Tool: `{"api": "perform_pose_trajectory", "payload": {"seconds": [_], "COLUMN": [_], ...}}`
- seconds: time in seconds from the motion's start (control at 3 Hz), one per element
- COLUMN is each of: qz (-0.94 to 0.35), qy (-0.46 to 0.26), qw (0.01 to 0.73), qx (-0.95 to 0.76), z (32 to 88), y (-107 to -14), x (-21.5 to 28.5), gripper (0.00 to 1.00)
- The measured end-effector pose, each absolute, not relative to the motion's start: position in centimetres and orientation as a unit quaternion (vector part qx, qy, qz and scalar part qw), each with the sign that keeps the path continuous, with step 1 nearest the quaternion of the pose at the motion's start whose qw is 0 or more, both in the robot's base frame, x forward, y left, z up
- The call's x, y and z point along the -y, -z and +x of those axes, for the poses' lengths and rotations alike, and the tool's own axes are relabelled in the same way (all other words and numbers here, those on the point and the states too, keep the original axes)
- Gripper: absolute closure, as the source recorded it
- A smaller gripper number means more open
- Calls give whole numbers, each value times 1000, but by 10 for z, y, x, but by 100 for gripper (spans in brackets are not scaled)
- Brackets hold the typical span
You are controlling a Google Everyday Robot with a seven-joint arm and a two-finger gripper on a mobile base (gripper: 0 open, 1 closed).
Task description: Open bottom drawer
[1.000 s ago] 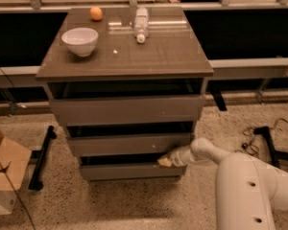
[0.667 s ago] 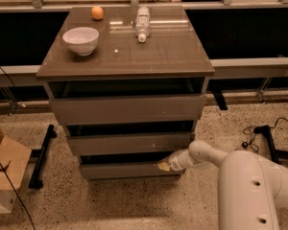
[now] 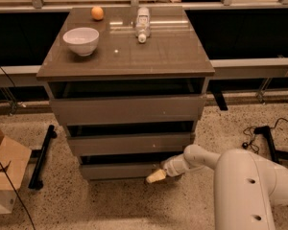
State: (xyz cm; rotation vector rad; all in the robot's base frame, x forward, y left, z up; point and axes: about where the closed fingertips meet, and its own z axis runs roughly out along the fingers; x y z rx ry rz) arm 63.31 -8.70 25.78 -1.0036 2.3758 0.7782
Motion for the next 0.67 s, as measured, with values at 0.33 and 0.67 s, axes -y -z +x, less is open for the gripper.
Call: {"api": "perform_pose_trajectory", "payload": {"seconds": [0.33,0.67], "qz": [-366,-367], "qy": [-271,-266], "qw": [234,238], "qx": [-859,-859], "z": [644,648], "y": [-257,-257], "x": [84,84], "gripper": [0,0]}}
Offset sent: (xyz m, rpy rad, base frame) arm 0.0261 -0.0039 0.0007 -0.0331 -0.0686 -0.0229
